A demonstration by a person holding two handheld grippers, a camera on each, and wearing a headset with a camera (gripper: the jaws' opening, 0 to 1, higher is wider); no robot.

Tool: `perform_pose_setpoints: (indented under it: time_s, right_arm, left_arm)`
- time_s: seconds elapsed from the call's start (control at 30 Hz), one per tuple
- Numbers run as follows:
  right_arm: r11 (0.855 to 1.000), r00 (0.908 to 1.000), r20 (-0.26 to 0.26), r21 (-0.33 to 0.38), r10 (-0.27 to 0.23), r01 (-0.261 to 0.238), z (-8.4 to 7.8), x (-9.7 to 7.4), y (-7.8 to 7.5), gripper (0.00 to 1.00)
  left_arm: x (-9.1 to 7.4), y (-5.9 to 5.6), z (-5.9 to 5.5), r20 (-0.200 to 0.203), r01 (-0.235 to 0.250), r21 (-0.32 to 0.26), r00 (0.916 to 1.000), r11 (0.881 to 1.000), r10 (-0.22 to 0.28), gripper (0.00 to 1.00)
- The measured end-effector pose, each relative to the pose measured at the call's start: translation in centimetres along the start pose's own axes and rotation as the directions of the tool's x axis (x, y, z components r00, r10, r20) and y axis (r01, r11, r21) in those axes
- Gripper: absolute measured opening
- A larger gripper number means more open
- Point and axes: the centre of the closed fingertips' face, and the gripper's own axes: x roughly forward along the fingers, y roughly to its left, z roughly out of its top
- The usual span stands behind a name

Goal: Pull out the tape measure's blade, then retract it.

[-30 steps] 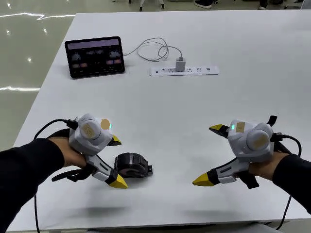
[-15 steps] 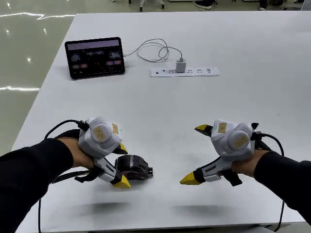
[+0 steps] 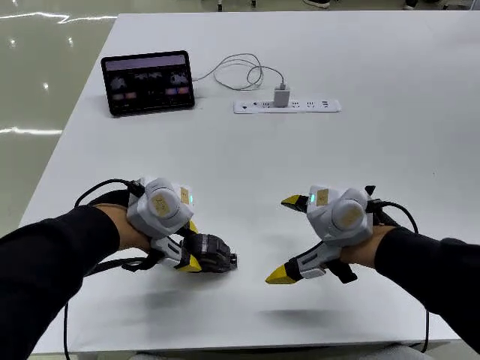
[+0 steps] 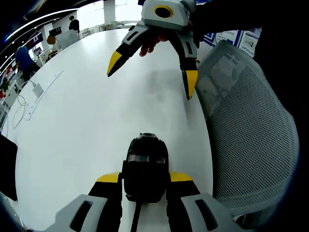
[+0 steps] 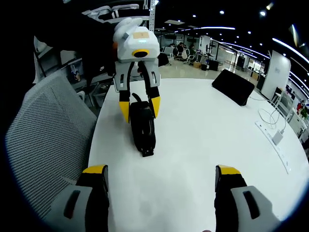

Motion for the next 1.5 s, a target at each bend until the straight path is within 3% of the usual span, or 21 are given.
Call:
perform_pose_setpoints:
  time_s: [0.27, 0.43, 0.67, 0.8, 1.07, 1.5]
  right_arm:
    - [0.998, 0.9979, -0.009, -0.014, 0.065, -0.065, 0.8, 1.8, 0.9, 0.75]
    - [0.993, 0.9948, -0.025, -0.058, 0.099, -0.1, 1.1, 3.1, 1.6, 0.67]
    - [0.987, 0.9892, -0.065, -0.084, 0.132, -0.137, 0.8, 4.9, 2.3, 0.61]
    - [0.981, 0.9829, -0.09, -0.099, 0.161, -0.17, 0.3, 5.5, 2.9, 0.5]
    - [0.972, 0.9734, -0.139, -0.124, 0.182, -0.199, -0.4, 6.9, 3.0, 0.32]
    - [0.967, 0.9636, -0.17, -0.113, 0.206, -0.227, -0.8, 8.1, 3.3, 0.16]
  left_arm:
    - [0.1, 0.0, -0.1, -0.029, -0.009, 0.018, 0.9995, 1.0, 0.009, 0.3]
    - [0.2, 0.0, -0.2, -0.04, -0.011, 0.027, 0.9991, 1.0, 0.012, 0.3]
    - [0.2, 0.0, -0.2, -0.04, -0.01, 0.037, 0.9991, 0.999, 0.011, 0.3]
    - [0.2, 0.1, -0.2, -0.043, -0.007, 0.033, 0.9991, 0.999, 0.009, 0.3]
    - [0.2, 0.1, -0.3, -0.042, -0.005, 0.021, 0.9991, 1.0, 0.006, 0.3]
    - [0.2, 0.1, -0.4, -0.051, -0.015, 0.031, 0.9986, 0.999, 0.017, 0.3]
